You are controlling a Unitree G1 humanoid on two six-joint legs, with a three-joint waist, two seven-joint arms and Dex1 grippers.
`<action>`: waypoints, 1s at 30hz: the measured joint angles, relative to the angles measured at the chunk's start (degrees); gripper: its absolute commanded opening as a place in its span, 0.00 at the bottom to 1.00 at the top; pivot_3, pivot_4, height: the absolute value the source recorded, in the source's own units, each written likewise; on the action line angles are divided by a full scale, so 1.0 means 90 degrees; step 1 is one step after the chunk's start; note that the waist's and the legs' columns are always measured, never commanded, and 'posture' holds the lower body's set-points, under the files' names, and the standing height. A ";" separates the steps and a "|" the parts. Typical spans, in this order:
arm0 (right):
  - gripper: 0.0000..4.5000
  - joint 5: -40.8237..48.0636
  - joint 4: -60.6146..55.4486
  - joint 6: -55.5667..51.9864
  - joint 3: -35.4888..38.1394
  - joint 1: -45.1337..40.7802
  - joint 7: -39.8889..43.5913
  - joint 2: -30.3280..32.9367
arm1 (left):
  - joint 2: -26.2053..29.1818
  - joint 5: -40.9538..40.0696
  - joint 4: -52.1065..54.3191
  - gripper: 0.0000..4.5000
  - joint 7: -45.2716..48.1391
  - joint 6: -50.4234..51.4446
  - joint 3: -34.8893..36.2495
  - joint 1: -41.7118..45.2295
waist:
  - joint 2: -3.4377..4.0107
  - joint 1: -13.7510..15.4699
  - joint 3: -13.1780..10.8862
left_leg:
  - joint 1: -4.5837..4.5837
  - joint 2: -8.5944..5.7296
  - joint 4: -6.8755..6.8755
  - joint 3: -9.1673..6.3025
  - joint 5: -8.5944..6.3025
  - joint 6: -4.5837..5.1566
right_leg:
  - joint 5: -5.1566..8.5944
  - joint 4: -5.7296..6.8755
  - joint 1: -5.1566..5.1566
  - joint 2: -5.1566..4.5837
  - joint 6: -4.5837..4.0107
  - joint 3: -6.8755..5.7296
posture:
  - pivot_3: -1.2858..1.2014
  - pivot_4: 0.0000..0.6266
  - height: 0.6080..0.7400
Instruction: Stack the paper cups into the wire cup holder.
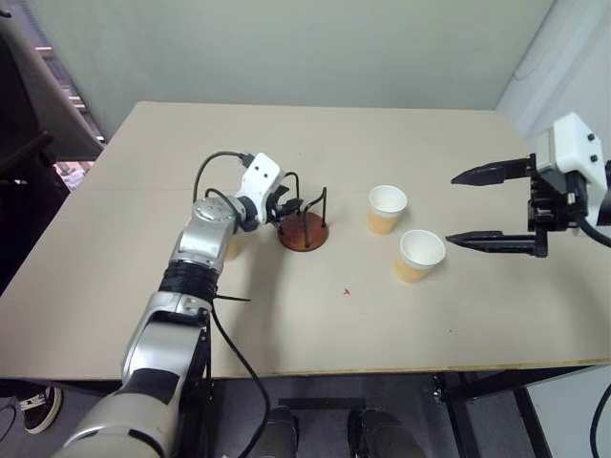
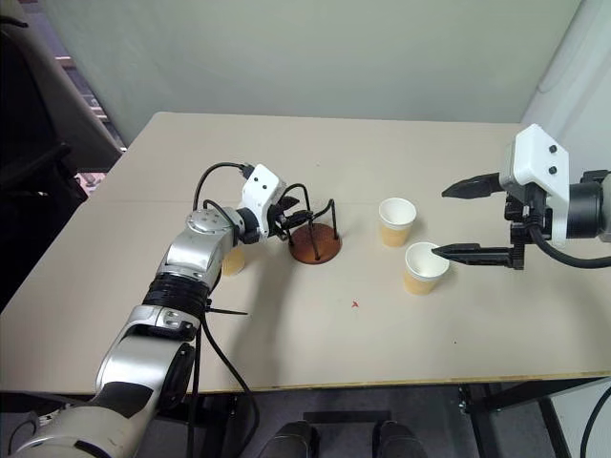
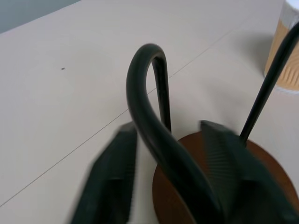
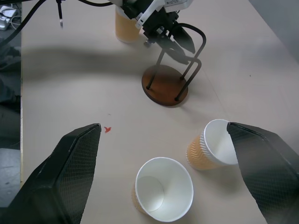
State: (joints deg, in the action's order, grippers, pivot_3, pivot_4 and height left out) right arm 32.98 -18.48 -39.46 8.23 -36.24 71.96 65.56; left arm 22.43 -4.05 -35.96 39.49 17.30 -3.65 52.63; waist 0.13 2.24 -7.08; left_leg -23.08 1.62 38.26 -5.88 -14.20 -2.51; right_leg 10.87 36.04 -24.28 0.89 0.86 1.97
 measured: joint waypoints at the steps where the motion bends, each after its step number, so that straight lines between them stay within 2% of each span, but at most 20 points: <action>1: 1.00 0.0001 -0.0003 0.0000 0.0027 0.0040 -0.0018 0.0006 | 0.0003 -0.0016 0.0005 0.14 0.0026 0.0030 0.0007 -0.0003 | 0.0000 0.0003 0.0000 | 0.0000 0.0000 0.0000 0.0003 -0.0002 0.0002 | 0.0001 -0.0001 0.0000 0.0000 0.0003 0.0003 | 0.52 0.24 1.00; 3: 1.00 -0.0001 -0.0006 0.0001 0.0044 0.0092 -0.0058 0.0046 | 0.0030 -0.0035 0.0064 0.01 0.0144 0.0041 -0.0001 -0.0034 | 0.0000 0.0015 0.0000 | 0.0000 -0.0002 0.0000 0.0006 -0.0005 0.0007 | 0.0001 -0.0002 0.0000 0.0000 0.0008 0.0009 | 0.52 0.24 1.00; 7: 1.00 -0.0009 -0.0008 0.0013 0.0139 0.0169 -0.0137 0.0135 | 0.0198 -0.0232 0.0676 0.01 0.0871 0.0280 -0.0095 -0.0212 | 0.0000 0.0027 0.0000 | 0.0000 -0.0008 0.0002 0.0015 -0.0010 0.0016 | 0.0003 -0.0004 -0.0001 0.0001 0.0019 0.0024 | 0.52 0.24 1.00; 11: 1.00 -0.0058 -0.0037 0.0012 0.0436 0.0452 -0.0196 0.0407 | 0.0433 -0.0765 0.1879 0.01 0.2287 0.0676 -0.0498 -0.0503 | 0.0000 0.0057 0.0000 | -0.0001 -0.0027 0.0007 0.0014 -0.0019 0.0031 | 0.0009 -0.0004 0.0001 -0.0002 0.0035 0.0046 | 0.52 0.24 1.00; 13: 1.00 -0.0038 -0.0183 -0.0033 0.0593 0.0615 -0.0253 0.0427 | 0.0445 -0.0910 0.2074 0.01 0.2705 0.0761 -0.0638 -0.0495 | 0.0000 0.0080 0.0000 | 0.0003 -0.0029 0.0015 0.0003 -0.0031 0.0052 | 0.0007 -0.0002 0.0001 -0.0004 0.0046 0.0072 | 0.52 0.24 1.00; 18: 1.00 0.0154 -0.0668 -0.0346 0.1106 0.1154 -0.0467 0.0476 | 0.0334 -0.1052 0.2098 0.01 0.3476 0.0851 -0.0973 -0.0290 | 0.0000 0.0079 0.0000 | 0.0004 -0.0047 0.0055 0.0038 -0.0052 0.0091 | -0.0001 -0.0006 0.0003 -0.0006 0.0099 0.0151 | 0.52 0.24 1.00; 23: 1.00 0.0373 -0.1195 -0.0716 0.1725 0.1700 -0.0649 0.0485 | 0.0007 -0.0899 0.1637 0.01 0.3794 0.0511 -0.1337 0.0078 | 0.0004 0.0081 -0.0002 | 0.0002 -0.0059 0.0097 0.0053 -0.0111 0.0193 | -0.0002 -0.0013 0.0014 -0.0021 0.0124 0.0177 | 0.52 0.24 1.00; 27: 1.00 0.0439 -0.1379 -0.0870 0.2053 0.1980 -0.0745 0.0485 | 0.0021 -0.0822 0.1395 0.01 0.3773 0.0368 -0.1331 0.0132 | 0.0005 0.0064 -0.0002 | 0.0006 -0.0061 0.0096 0.0065 -0.0118 0.0205 | 0.0001 -0.0014 0.0014 -0.0019 0.0133 0.0187 | 0.52 0.24 1.00; 30: 1.00 0.0444 -0.1414 -0.0876 0.2059 0.2018 -0.0795 0.0485 | 0.0122 -0.1127 0.1480 0.01 0.3974 0.0577 -0.1102 0.0058 | 0.0006 0.0039 -0.0002 | 0.0007 -0.0061 0.0092 0.0071 -0.0120 0.0208 | 0.0003 -0.0014 0.0010 -0.0017 0.0136 0.0189 | 0.52 0.24 1.00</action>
State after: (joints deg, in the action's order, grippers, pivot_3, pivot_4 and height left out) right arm 36.97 -31.21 -47.35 26.76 -18.08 64.80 69.92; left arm 23.53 -14.19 -22.64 75.25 22.50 -13.57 53.15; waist 0.18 2.59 -7.10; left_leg -23.03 1.08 39.08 -5.25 -15.29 -0.64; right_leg 10.89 35.92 -24.18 0.73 2.09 3.67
